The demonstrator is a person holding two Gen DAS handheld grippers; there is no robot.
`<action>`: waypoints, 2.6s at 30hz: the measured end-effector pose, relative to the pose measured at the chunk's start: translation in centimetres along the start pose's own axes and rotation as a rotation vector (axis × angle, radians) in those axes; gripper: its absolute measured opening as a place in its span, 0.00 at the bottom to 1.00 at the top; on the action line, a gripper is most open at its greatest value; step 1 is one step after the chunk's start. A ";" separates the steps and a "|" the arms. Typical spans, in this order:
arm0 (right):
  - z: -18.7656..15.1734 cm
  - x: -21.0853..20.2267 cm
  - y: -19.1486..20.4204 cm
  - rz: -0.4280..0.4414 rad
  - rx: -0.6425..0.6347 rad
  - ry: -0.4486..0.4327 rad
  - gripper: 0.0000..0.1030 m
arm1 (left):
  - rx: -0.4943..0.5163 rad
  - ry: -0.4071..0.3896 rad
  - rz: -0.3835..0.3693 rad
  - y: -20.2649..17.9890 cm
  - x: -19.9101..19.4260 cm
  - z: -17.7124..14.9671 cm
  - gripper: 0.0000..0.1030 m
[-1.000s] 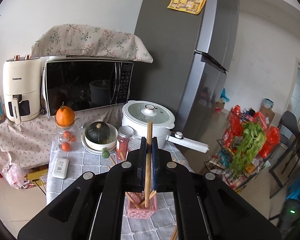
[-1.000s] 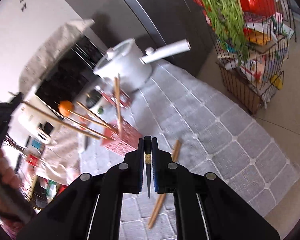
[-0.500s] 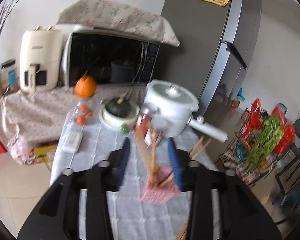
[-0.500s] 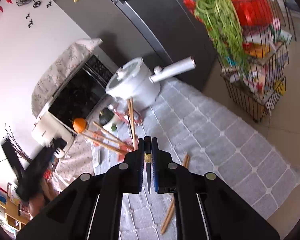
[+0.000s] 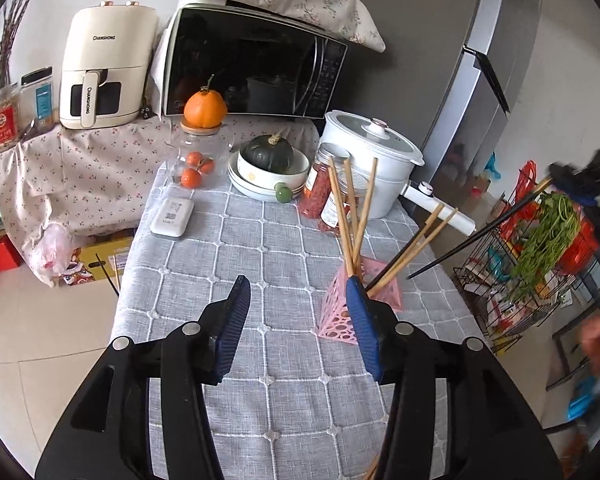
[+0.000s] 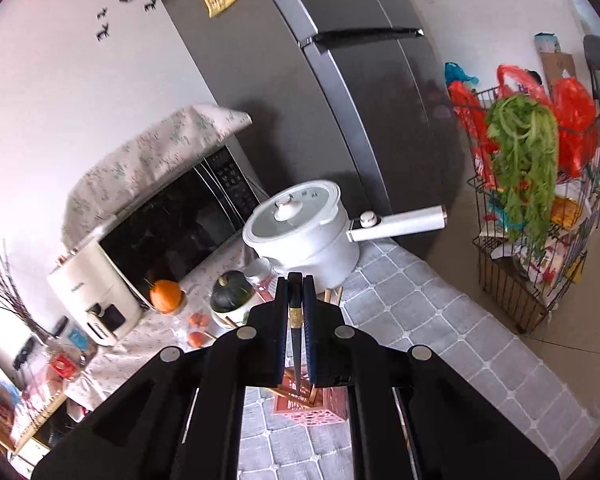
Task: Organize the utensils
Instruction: 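Lower both held chopsticks into the pink holder and open both tools, then withdraw both tools toward the last two wooden chopsticks, then grasp a wooden chopstick with the left tool while the right tool grasps the last one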
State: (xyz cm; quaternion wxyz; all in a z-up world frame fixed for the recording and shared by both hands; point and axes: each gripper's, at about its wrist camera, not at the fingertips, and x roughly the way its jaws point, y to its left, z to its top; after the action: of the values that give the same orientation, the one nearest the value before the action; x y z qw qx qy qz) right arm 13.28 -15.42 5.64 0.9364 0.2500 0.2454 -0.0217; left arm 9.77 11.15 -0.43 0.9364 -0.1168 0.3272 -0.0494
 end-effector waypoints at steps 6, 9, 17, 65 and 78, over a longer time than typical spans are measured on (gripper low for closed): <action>-2.1 4.5 -0.2 -0.033 0.002 0.044 0.14 | -0.010 0.001 0.015 0.9 0.0 0.1 0.48; -3.2 5.0 -0.2 -0.063 -0.025 0.057 0.31 | -0.009 -0.013 0.022 1.0 -0.3 0.2 0.50; -6.5 3.1 -0.3 -0.138 -0.133 0.071 0.59 | 0.037 -0.019 0.009 -0.6 -0.7 -0.2 0.58; -12.4 -4.2 -25.8 -0.084 0.648 0.462 0.93 | 0.286 0.595 0.047 -20.1 21.8 -9.7 0.47; -12.5 -3.0 -24.9 -0.121 0.555 0.495 0.93 | 0.368 0.598 0.055 -19.0 22.1 -11.1 0.13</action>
State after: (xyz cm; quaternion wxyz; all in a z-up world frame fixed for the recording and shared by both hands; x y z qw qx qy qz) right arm 0.99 -31.48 -13.79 0.7422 0.4770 0.4636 -0.0817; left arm 19.76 -13.05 -17.34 0.8056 0.0824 0.5754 -0.1141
